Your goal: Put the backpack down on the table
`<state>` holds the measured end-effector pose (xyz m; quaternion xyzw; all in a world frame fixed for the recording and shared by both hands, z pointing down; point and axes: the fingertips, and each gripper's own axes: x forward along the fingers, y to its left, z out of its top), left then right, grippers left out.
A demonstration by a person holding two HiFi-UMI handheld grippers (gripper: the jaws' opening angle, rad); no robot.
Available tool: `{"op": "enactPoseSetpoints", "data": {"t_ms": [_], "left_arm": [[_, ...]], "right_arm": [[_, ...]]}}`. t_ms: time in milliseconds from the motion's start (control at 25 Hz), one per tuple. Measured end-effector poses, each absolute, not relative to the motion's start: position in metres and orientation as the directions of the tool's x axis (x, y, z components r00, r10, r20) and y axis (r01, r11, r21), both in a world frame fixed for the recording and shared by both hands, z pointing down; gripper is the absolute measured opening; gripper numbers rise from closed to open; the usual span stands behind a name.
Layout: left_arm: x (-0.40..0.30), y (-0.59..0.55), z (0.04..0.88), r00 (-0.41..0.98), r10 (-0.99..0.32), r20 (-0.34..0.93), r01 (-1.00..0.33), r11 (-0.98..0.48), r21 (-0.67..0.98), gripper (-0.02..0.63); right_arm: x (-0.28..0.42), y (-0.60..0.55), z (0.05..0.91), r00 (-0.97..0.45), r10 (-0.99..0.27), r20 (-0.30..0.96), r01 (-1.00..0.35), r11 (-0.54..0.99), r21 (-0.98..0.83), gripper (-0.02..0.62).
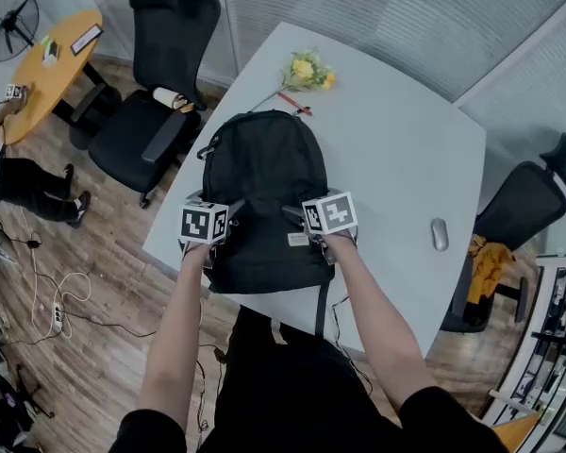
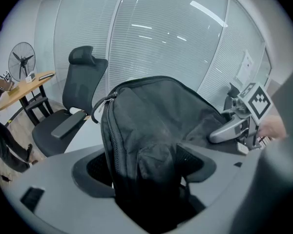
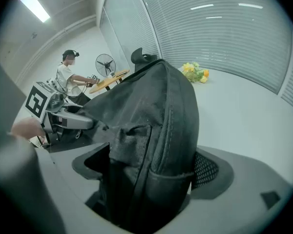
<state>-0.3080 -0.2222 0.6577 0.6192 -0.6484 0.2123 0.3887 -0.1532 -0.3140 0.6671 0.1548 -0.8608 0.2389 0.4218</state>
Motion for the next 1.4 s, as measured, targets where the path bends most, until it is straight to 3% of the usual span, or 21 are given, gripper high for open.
{"op": "enactPoseSetpoints", "data": {"t_ms": [520, 1400], "left_arm": [[-0.296, -0.153, 0.619, -0.069, -0.652, 0.755, -0.969, 0.224, 0.104, 0.362], [-0.202, -0.119, 0.5, -0.09, -0.864, 0.496, -0.971, 0.187, 0.149, 0.36]], "right_arm": [[-0.116, -0.297, 0.629, -0.668, -0.123, 0.734, -0.445, 0.857, -0.261, 0.466], [-0.085, -0.232, 0.536, -0.846, -0.155, 0.511, -0.34, 0.894, -0.293, 0.436]]}}
